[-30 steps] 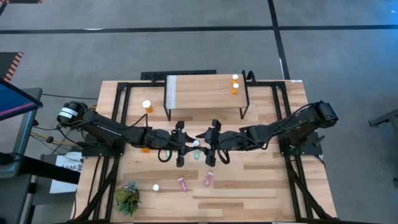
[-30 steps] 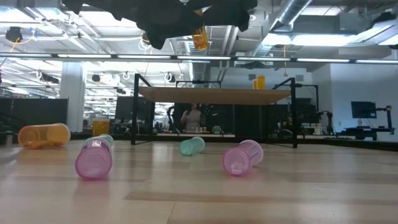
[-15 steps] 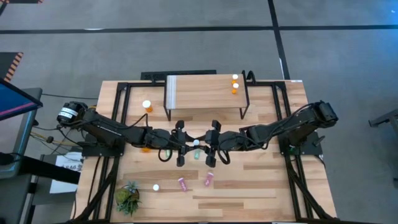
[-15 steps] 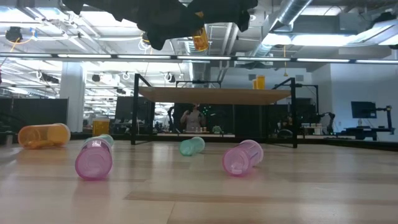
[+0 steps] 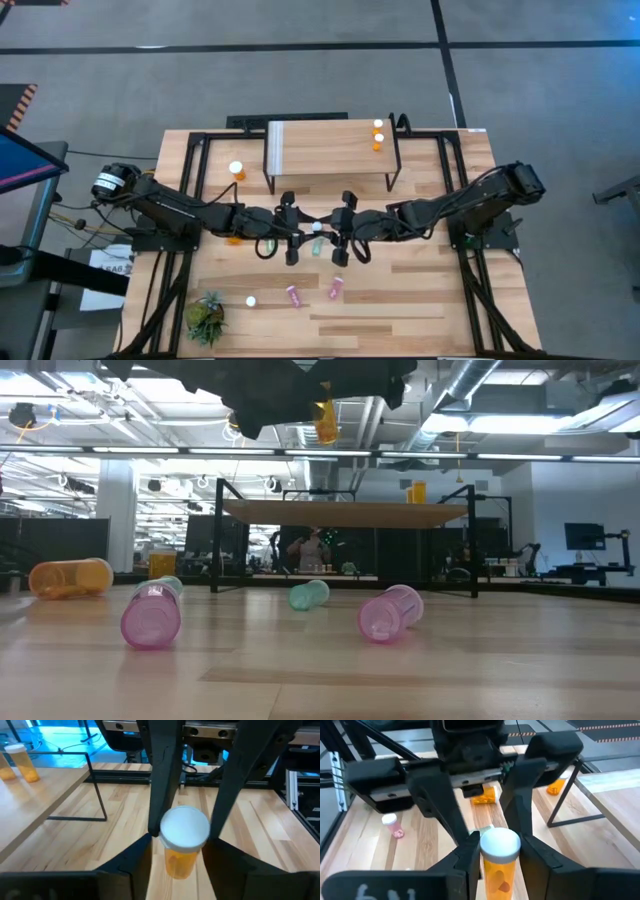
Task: Pick and place medicine bottles onto shelf by color
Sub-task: Put the small orange pill bottle on the shelf aligned with the other small orange pill bottle
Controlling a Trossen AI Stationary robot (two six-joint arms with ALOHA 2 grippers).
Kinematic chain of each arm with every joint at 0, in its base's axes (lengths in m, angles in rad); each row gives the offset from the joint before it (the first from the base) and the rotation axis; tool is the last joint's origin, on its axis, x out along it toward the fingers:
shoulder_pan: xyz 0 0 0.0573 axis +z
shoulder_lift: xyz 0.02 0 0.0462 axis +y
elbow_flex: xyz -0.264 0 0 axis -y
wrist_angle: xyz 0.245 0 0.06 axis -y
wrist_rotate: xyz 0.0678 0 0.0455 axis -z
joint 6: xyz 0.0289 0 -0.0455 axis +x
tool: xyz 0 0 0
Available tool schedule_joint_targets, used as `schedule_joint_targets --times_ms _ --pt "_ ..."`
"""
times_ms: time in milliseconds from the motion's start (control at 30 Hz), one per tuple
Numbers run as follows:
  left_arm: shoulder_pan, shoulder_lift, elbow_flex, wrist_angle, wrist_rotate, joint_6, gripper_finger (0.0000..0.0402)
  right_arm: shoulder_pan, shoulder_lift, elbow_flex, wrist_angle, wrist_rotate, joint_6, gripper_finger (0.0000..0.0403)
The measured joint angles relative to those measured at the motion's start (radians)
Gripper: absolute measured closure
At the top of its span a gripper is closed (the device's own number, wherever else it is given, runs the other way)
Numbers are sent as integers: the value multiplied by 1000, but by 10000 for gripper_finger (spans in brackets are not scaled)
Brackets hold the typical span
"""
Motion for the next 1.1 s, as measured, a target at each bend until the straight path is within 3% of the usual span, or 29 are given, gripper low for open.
schedule_joint_targets --times_ms 467,800,1100 --pt "-1 -2 2 -115 -81 0 167 -22 -3 -2 -26 5 -5 276" --pt "0 -10 0 -183 -117 -8 164 -60 -21 0 -36 7 -16 276" --pt "-1 -29 -1 -233 -122 -25 164 -66 -136 -6 -125 135 -28 276"
